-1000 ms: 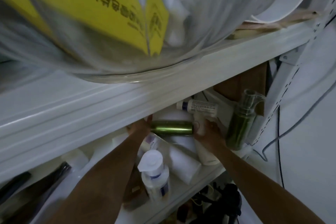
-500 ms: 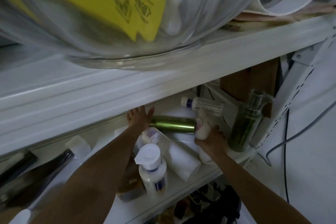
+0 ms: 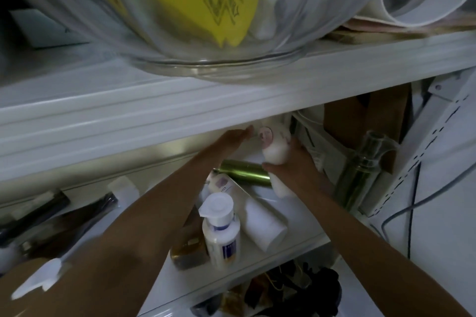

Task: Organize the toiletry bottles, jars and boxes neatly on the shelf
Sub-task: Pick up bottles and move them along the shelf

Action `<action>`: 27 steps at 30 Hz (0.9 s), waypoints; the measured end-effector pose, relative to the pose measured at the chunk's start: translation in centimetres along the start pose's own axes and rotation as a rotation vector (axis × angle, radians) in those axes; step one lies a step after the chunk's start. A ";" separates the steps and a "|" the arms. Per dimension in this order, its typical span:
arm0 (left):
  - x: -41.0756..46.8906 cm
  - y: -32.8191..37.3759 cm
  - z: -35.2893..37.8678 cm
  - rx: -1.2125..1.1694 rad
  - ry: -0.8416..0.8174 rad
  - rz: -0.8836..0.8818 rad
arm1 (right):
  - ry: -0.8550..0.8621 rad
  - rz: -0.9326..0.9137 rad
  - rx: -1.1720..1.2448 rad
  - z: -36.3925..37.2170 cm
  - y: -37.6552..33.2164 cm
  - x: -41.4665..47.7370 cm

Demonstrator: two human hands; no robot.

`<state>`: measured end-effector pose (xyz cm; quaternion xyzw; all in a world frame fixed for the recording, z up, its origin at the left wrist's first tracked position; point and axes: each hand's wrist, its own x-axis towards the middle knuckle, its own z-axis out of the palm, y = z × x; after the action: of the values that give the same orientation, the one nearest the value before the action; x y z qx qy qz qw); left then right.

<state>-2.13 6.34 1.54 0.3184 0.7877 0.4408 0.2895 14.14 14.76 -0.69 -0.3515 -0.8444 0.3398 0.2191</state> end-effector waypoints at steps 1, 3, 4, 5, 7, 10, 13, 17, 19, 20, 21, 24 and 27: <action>-0.3 0.6 0.1 -0.098 -0.032 0.003 | 0.006 -0.008 -0.007 0.2 -0.9 0.3; -0.9 1.3 -0.2 -0.266 -0.083 0.042 | 0.008 -0.055 -0.020 0.5 -2.7 0.8; -1.2 1.5 -0.5 -0.345 -0.110 0.066 | 0.004 -0.086 -0.036 0.6 -3.5 1.1; -1.6 1.5 -0.8 -0.417 -0.128 0.088 | -0.017 -0.100 -0.053 0.4 -4.4 1.4; -2.5 1.5 -1.5 -0.550 -0.139 0.112 | -0.090 -0.117 -0.062 0.0 -6.2 2.1; -4.0 1.5 -2.4 -0.691 -0.166 0.134 | -0.227 -0.143 -0.029 -0.5 -8.9 2.8; -6.0 1.8 -3.7 -0.762 -0.068 0.106 | -0.222 -0.143 0.034 0.2 -11.5 2.7; -9.2 2.3 -6.4 -0.737 0.091 0.067 | -0.459 -0.206 0.201 0.6 -14.6 1.5; -11.0 1.9 -7.9 -0.741 0.209 0.045 | -0.564 -0.228 0.322 0.9 -16.1 0.4; -12.0 1.7 -8.5 -0.738 0.267 0.036 | -0.580 -0.252 0.385 1.3 -17.0 -0.3; -13.0 1.4 -9.2 -0.733 0.313 0.023 | -0.588 -0.273 0.417 1.8 -17.7 -1.0; -16.2 0.6 -10.4 -0.723 0.406 -0.031 | -0.625 -0.281 0.420 3.4 -19.3 -3.1; -19.2 -0.1 -10.6 -0.757 0.493 -0.076 | -0.683 -0.235 0.320 4.0 -20.2 -5.4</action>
<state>2.14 -13.68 9.55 0.0462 0.6276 0.7496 0.2052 6.28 -1.45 10.63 -0.0804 -0.8395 0.5371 0.0152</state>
